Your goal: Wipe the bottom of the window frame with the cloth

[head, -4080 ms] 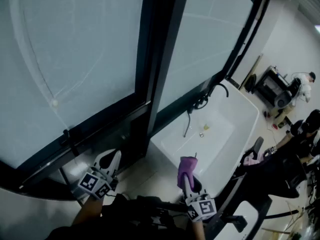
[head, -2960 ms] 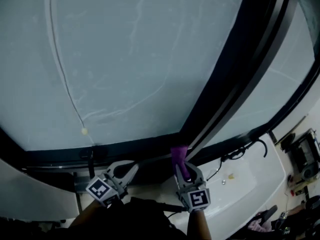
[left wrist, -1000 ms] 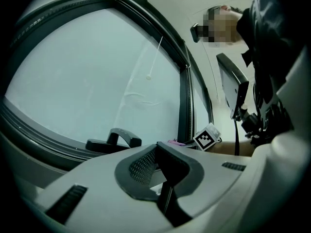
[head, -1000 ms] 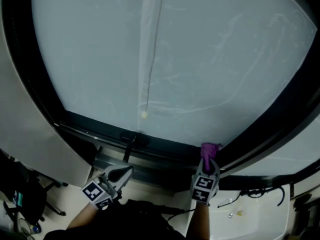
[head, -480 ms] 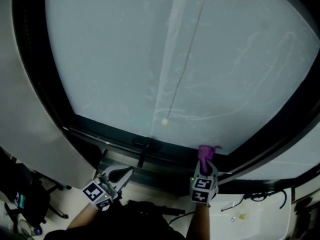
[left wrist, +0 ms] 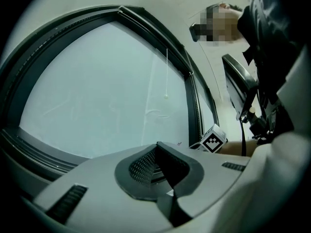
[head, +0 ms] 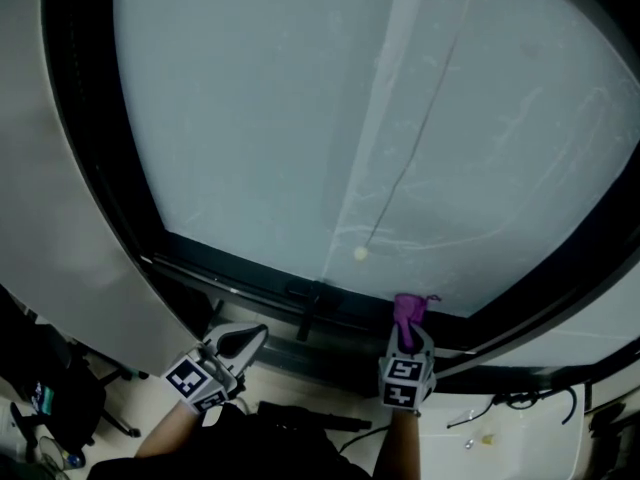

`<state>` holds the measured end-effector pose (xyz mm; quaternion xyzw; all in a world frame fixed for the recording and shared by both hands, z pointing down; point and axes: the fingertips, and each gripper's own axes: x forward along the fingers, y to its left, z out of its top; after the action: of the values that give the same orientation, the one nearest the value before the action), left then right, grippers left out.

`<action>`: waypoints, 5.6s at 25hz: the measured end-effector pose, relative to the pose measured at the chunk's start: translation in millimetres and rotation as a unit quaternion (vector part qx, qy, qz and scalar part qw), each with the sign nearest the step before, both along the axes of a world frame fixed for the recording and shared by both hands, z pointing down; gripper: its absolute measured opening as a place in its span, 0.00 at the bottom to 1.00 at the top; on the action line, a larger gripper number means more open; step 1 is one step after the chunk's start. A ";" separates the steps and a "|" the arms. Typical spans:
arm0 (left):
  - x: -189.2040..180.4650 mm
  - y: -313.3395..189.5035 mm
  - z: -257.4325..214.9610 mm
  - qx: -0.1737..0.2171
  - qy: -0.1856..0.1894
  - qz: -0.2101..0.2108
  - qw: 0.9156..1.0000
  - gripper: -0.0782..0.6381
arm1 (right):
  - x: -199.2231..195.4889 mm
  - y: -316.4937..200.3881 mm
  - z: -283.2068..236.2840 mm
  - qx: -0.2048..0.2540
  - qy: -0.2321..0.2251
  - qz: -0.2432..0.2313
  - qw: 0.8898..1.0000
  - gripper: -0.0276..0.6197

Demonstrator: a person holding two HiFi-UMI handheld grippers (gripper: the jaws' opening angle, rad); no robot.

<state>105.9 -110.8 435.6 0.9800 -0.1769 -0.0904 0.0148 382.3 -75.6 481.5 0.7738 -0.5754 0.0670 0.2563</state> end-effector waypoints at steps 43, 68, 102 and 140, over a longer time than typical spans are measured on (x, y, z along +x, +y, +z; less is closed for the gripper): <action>-90.3 -34.2 36.6 -0.070 0.014 -0.076 0.995 0.11 | -107.3 -59.6 -0.3 -0.023 -0.028 -0.100 0.994 0.14; -135.6 -57.2 40.2 -0.075 0.009 -0.049 0.996 0.11 | -146.3 -73.4 -19.3 0.057 -0.120 -0.129 0.983 0.14; -114.6 -42.7 37.2 -0.053 -0.030 -0.052 0.997 0.11 | -172.9 -57.3 1.3 0.143 -0.091 -0.114 0.979 0.14; -163.1 -113.8 23.4 -0.041 -0.006 0.067 0.997 0.11 | -228.2 -102.5 -16.8 0.203 -0.137 0.067 0.967 0.14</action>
<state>-57.2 -224.6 459.0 0.9887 -0.1145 -0.0761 0.0598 154.1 -178.1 464.7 0.8297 -0.5537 0.0709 0.0076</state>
